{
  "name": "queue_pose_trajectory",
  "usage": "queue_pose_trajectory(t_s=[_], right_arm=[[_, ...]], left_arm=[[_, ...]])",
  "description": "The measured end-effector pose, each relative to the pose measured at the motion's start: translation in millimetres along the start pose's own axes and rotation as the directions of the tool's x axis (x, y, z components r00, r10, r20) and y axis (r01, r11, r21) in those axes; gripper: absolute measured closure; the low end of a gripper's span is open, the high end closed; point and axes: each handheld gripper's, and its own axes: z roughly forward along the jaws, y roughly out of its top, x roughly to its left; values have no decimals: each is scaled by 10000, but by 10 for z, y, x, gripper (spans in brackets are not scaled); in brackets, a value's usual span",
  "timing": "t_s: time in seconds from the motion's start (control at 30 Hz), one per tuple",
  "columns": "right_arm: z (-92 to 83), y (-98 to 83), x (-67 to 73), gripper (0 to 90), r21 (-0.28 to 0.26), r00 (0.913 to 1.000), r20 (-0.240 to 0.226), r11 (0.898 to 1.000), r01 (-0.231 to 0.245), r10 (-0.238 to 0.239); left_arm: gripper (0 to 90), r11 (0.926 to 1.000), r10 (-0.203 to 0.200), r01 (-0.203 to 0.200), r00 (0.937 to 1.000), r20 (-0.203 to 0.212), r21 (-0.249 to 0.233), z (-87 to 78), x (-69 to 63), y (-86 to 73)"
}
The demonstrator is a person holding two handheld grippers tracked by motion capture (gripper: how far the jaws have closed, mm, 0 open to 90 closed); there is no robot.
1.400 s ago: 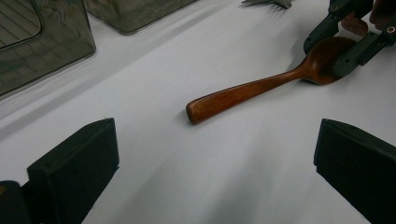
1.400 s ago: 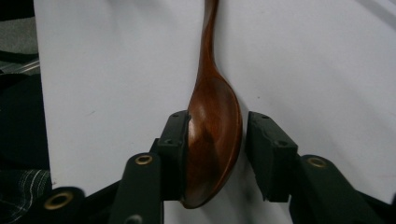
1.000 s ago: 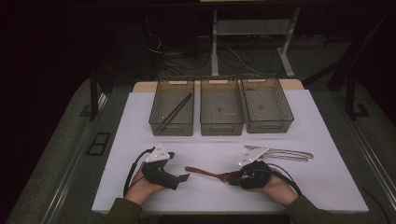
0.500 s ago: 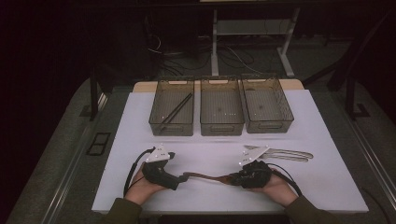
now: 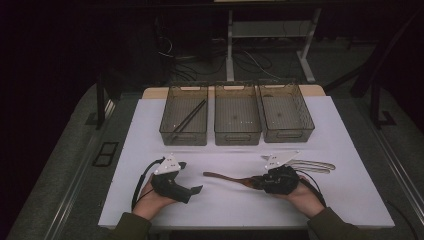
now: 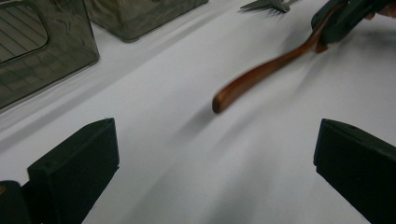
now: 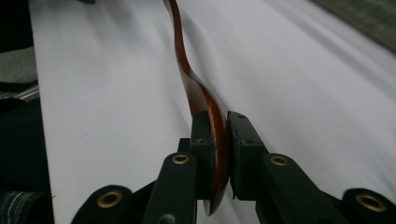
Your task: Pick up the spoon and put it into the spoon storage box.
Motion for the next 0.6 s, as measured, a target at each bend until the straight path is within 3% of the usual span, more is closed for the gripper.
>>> queue_pose_trajectory(t_s=[0.17,0.6], right_arm=[[-103,17,-61,802,-311,9994,324,9995,-112,122],[-304,100,-222,802,-1052,9937,769,9917,-735,818]], left_arm=[[0,10000,81,-81,10000,53,56,10,-14,6],[0,9993,-362,363,9992,162,-65,-5,-8,41]])
